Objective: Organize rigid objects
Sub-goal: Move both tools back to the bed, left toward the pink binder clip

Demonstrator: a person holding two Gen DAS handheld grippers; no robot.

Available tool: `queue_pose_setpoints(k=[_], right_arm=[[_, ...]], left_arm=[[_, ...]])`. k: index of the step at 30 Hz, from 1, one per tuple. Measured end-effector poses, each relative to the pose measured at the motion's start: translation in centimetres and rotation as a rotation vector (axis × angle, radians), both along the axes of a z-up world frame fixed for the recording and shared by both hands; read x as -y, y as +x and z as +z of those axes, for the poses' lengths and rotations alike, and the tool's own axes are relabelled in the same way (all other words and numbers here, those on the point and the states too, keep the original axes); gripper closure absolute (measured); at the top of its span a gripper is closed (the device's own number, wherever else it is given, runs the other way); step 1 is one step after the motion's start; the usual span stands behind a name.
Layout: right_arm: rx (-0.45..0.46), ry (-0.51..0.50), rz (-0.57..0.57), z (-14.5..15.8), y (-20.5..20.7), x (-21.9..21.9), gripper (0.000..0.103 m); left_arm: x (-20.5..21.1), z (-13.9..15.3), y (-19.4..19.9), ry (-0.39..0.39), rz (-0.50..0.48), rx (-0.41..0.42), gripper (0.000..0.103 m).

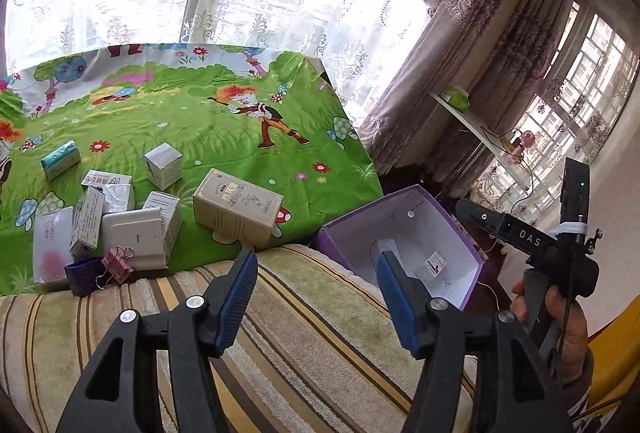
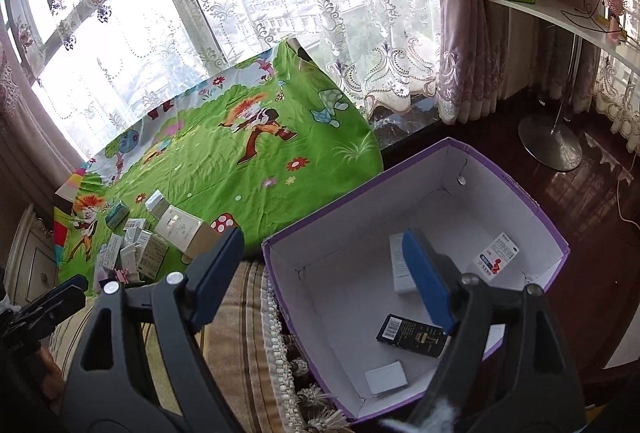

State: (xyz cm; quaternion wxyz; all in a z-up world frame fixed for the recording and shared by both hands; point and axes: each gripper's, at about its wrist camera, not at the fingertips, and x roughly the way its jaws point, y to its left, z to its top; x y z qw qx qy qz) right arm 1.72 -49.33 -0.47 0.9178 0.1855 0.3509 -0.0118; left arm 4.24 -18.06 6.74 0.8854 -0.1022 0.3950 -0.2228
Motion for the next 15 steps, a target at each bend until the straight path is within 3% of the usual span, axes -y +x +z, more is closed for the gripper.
queue_pose_setpoints(k=[6,12,15], right_arm=[[0.010,-0.018,0.094,0.2,0.5,-2.8,0.019],[0.018,-0.064,0.203,0.4,1.0,-6.8,0.019],[0.018,-0.025,0.290,0.4,1.3,-8.6,0.019]], left_arm=[[-5.4,-0.1,0.1,0.022,0.089,-0.029,0.040],[-11.5,-2.0,0.4,-0.028,0.224,-0.097,0.040],[-13.8,-2.6,0.4,-0.050,0.278,-0.123,0.040]])
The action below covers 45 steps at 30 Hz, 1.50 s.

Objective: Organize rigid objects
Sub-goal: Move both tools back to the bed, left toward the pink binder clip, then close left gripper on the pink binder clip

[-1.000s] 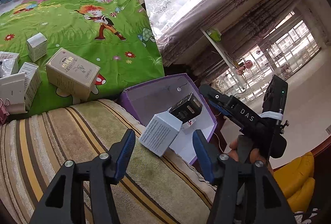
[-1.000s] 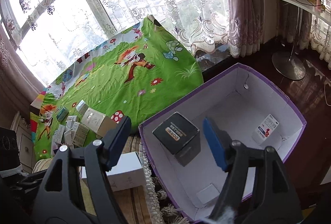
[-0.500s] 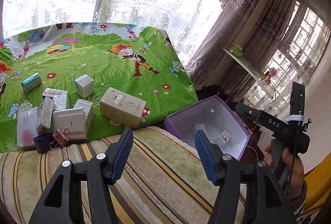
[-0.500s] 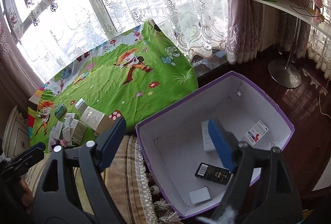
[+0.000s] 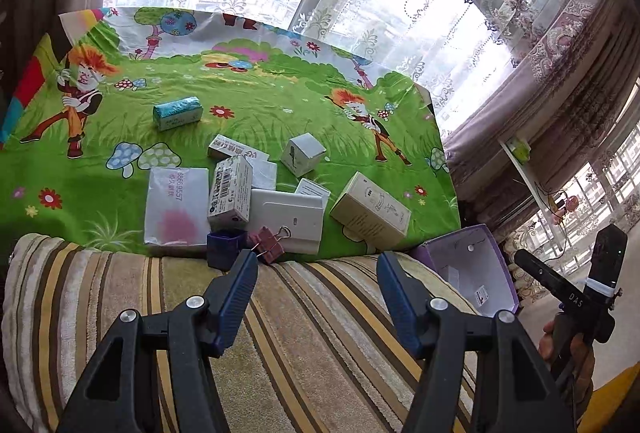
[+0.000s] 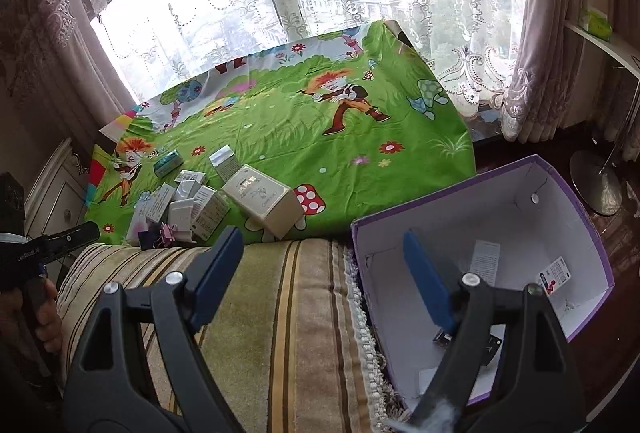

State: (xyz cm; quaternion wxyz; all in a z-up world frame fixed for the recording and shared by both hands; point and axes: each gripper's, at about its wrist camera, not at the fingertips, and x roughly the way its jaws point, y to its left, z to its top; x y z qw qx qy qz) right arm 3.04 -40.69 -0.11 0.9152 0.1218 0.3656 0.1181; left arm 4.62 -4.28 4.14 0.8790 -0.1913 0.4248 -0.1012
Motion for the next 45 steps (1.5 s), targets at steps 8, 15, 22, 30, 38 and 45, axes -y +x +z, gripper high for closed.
queue_pose_setpoints(k=[8,15,22,30,38,45], right_arm=[[-0.132,0.100,0.269,-1.7,2.1,-6.4,0.019],[-0.177,0.017,0.387,-2.7,3.8,-11.6,0.019],[-0.210,0.005,0.400,-3.3,5.3,-13.1,0.019],[-0.216,-0.030,0.346,-3.8,6.7,-12.5,0.019],[-0.203,-0.094,0.281,-4.0,7.9,-10.5,0.019],[-0.169,-0.263,0.272,-4.4,9.1,-10.0,0.019]], left_arm=[[-2.4,-1.3,0.1,-0.078,0.052,-0.040,0.041],[-1.8,-1.6,0.7,-0.039,0.008,-0.065,0.046],[1.5,-2.0,2.7,0.229,-0.172,-0.090,0.047],[5.9,-4.0,4.2,0.592,-0.407,-0.062,0.047],[7.4,-5.9,5.9,0.723,-0.522,-0.084,0.048],[8.0,-7.0,7.5,0.765,-0.540,-0.111,0.048]])
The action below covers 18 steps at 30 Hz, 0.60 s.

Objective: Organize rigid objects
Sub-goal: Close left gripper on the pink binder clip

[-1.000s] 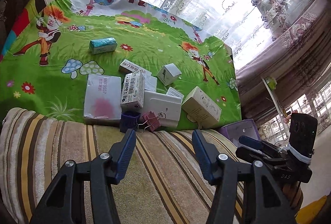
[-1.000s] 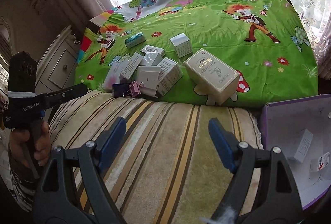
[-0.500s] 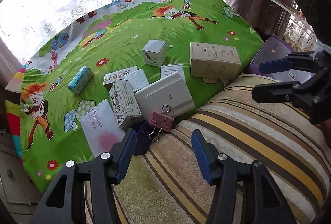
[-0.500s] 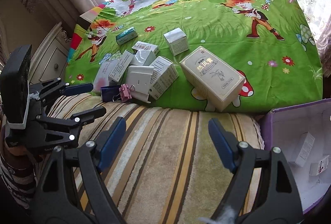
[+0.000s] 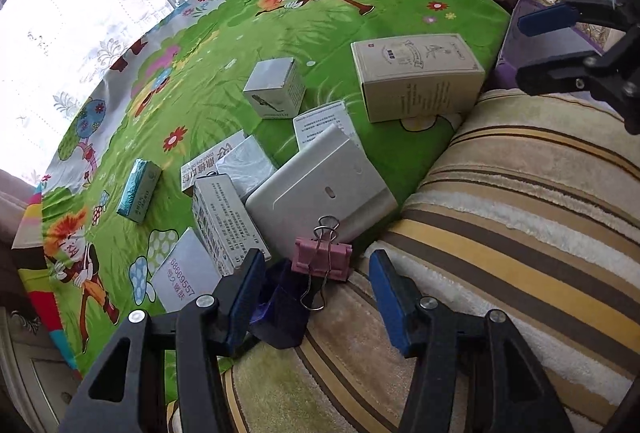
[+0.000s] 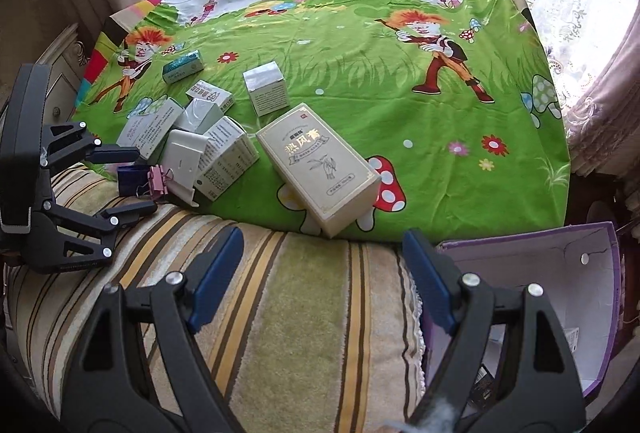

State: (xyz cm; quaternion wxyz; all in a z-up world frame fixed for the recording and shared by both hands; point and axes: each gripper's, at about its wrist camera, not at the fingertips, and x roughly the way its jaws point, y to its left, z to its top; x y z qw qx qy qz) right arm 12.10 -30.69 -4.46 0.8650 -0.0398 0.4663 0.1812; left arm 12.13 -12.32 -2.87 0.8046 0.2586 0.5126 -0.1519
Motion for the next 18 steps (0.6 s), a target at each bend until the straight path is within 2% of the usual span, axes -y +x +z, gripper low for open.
queue_pose_setpoints(k=[6,9,14,18], right_arm=[[0.019,-0.085,0.062,-0.7,1.0,-0.5,0.019],[0.022,-0.127,0.098,-1.2,1.4,-1.2,0.018],[0.025,-0.153,0.136,-1.8,2.2,-2.1,0.018],[0.028,-0.182,0.165,-2.4,2.9,-3.0,0.018]], left_arm=[[0.4,-0.7,0.4,0.007,0.001,-0.024,0.055],[0.4,-1.0,0.5,0.012,0.003,-0.041,0.068],[0.4,-0.9,0.2,0.005,0.008,-0.028,0.069],[0.1,0.0,-0.4,-0.043,0.015,-0.012,0.069]])
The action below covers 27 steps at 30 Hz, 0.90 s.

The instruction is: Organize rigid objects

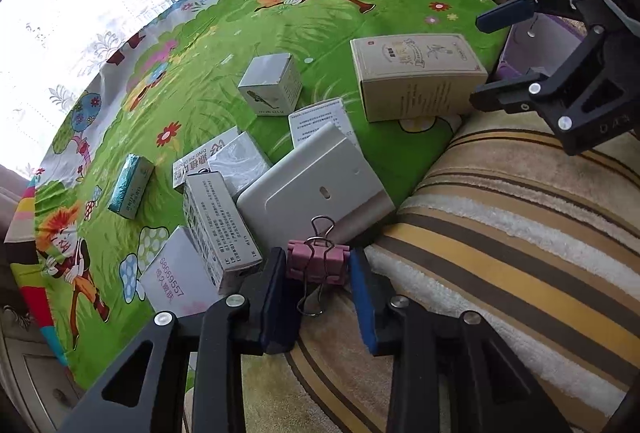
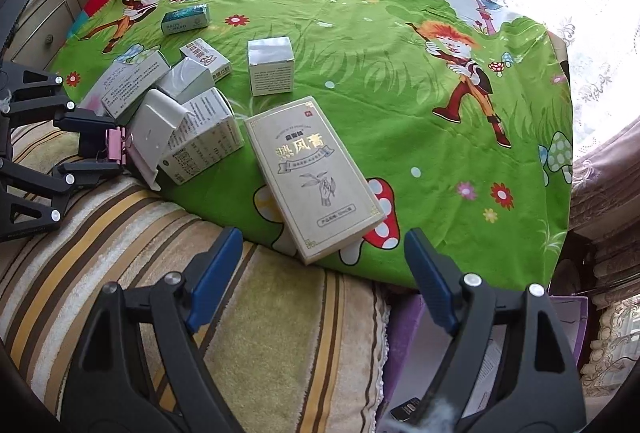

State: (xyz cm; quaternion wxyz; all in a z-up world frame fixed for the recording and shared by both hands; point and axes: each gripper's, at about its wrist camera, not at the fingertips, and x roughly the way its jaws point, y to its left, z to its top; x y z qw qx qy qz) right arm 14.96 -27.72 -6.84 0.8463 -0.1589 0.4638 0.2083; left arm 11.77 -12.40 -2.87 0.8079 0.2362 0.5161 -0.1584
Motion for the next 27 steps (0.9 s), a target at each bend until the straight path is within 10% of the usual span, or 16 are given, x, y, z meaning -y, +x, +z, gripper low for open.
queue_pose_setpoints(k=[10,16,21,27], right_arm=[[-0.044,0.019,0.026,-1.0,2.9,-1.2,0.018],[-0.109,0.085,0.025,-1.7,4.5,-1.6,0.018],[-0.152,0.090,0.027,-2.4,4.5,-1.8,0.047],[-0.135,0.158,-0.012,-1.6,3.1,-0.3,0.048]], left_arm=[[-2.0,3.2,-1.7,-0.233,0.086,0.025,0.069],[-6.1,5.3,-2.1,-0.513,0.299,0.046,0.069],[-8.4,5.0,-2.3,-0.682,0.467,0.034,0.070],[-9.0,4.5,-2.8,-0.767,0.542,0.025,0.070]])
